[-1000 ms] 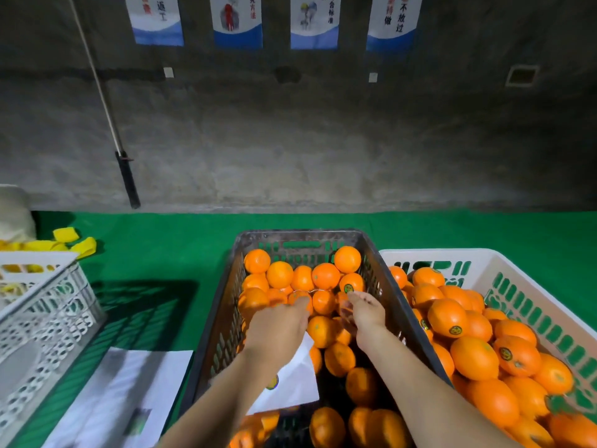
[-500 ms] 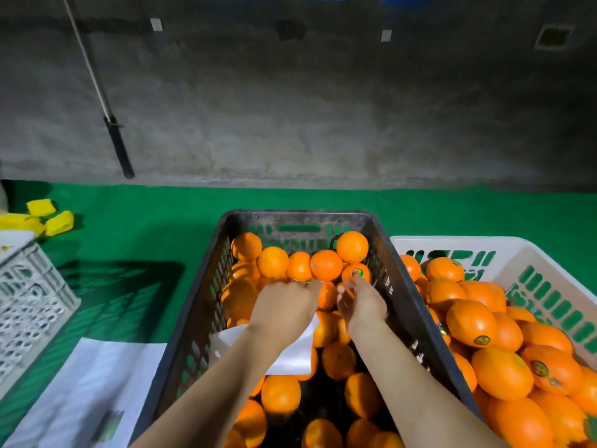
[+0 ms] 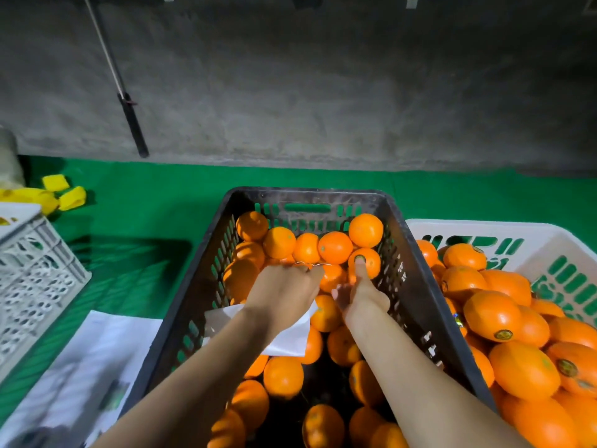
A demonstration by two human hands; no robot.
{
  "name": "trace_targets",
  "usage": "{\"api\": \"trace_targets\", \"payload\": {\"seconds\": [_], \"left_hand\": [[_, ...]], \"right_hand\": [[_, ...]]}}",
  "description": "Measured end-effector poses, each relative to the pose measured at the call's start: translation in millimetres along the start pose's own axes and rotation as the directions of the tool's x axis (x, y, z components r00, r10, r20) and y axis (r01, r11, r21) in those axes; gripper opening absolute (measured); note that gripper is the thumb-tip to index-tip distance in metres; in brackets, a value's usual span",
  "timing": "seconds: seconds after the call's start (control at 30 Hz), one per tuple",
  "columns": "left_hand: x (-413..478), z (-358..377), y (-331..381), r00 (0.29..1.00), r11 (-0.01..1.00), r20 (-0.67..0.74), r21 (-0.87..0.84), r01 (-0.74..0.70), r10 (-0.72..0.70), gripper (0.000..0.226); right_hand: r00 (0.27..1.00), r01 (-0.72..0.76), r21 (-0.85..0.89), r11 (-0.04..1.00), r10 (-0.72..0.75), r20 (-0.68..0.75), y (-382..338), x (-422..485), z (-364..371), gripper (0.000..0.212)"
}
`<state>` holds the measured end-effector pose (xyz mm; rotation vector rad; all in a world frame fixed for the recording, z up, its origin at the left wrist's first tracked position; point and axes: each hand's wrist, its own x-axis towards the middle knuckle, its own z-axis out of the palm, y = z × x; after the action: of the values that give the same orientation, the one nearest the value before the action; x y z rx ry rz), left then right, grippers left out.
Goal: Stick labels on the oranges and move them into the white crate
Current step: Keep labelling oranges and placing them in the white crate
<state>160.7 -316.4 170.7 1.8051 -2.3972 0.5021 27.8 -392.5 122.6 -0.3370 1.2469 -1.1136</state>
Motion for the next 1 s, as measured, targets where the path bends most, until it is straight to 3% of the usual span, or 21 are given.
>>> {"api": "trace_targets", "payload": {"seconds": [0.07, 0.13, 0.33, 0.43, 0.53, 0.6, 0.77, 0.83, 0.9, 1.0], "left_hand": [[1, 4, -3, 0.999, 0.999, -0.001, -0.007, 0.049, -0.049, 0.02], [3, 0, -4, 0.996, 0.996, 0.002, 0.003, 0.086, -0.086, 0.021], [1, -12, -1, 0.998, 0.999, 0.04, -0.01, 0.048, -0.048, 0.02], [3, -13, 2, 0.998, 0.998, -0.045, -0.05, 0.034, -0.037, 0.021], [5, -14, 5, 0.992, 0.99, -0.08, -0.104, 0.094, -0.102, 0.045], [6, -11, 2, 0.981, 0.978, -0.061, -0.102, 0.18, -0.186, 0.056], [8, -13, -1, 0.972, 0.971, -0.033, -0.067, 0.23, -0.232, 0.05], [8, -13, -1, 0.971, 0.968, -0.007, -0.083, 0.236, -0.238, 0.052], [7, -13, 0, 0.969, 0.963, 0.028, -0.111, 0.247, -0.245, 0.056], [5, -10, 10, 0.97, 0.94, 0.049, -0.239, 0.243, -0.239, 0.062]], "right_hand": [[0.979, 0.031, -0.112, 0.993, -0.053, -0.199, 6, 11, 2, 0.046], [0.949, 0.024, -0.176, 0.984, -0.078, -0.306, 6, 12, 7, 0.063], [0.95, 0.015, -0.157, 0.988, -0.062, -0.305, -9, 16, 11, 0.074], [0.962, -0.008, -0.031, 0.999, -0.001, -0.274, -21, 10, 11, 0.069], [0.979, -0.015, 0.085, 0.996, 0.032, -0.2, -26, -16, 13, 0.055], [0.997, -0.012, 0.136, 0.991, 0.023, -0.079, -34, -37, 18, 0.05], [0.966, -0.08, 0.219, 0.972, 0.022, 0.256, -38, -81, 11, 0.033], [0.964, -0.091, 0.216, 0.972, 0.031, 0.264, -37, -85, 3, 0.013], [0.975, -0.114, 0.22, 0.969, 0.066, 0.214, -40, -83, -1, 0.012], [0.991, -0.043, 0.12, 0.992, 0.028, 0.128, -42, -68, -3, 0.043]]}}
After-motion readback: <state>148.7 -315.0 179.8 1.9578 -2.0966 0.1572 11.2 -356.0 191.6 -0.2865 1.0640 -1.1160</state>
